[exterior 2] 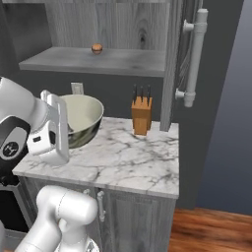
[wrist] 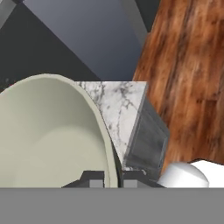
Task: Pick the mug and place it in the sink. Pick the bowl and place it in the open cabinet and then close the cabinet.
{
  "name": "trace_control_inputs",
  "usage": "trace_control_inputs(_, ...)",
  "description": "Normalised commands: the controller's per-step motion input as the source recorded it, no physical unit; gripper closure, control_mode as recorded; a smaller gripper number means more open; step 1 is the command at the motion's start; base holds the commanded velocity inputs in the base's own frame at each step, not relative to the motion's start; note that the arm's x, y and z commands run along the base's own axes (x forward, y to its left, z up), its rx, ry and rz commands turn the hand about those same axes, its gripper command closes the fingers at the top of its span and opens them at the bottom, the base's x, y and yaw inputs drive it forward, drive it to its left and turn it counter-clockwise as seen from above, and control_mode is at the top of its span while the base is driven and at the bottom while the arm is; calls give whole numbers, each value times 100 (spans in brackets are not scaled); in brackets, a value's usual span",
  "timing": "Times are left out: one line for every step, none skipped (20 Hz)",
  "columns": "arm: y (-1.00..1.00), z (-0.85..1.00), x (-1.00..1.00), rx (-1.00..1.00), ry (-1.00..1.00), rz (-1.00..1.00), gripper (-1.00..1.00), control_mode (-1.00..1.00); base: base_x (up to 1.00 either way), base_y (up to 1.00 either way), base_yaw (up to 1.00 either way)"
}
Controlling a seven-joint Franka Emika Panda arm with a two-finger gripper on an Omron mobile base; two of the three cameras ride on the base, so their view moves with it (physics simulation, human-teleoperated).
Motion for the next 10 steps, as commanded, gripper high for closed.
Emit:
trace_control_inputs(0, 44, -1, 0, -12, -1, 100, -100, 0, 0, 0)
trace_control_inputs(0, 48, 0, 0, -14, 0, 100, -100, 0, 0, 0)
trace_control_inputs(0, 46, 0, 0, -13, 0, 100, -100, 0, 0, 0)
trace_control_inputs(0, 44, 0, 0, -11, 0, 100, -100, 0, 0, 0)
trace_control_inputs(0, 42, 0, 0, -7, -1, 100, -100, 0, 0, 0)
trace_control_inputs(0, 38, 0, 0, -5, -1, 100, -100, 0, 0, 0)
trace_control_inputs(0, 33, 0, 0, -3, 0, 100, -100, 0, 0, 0)
trace_control_inputs(0, 29, 0, 0, -1, 0, 100, -100, 0, 0, 0)
trace_control_inputs(0, 26, 1, 1, -1, 0, 100, -100, 0, 0, 0)
trace_control_inputs(0, 25, 0, 1, -3, 0, 100, -100, 0, 0, 0)
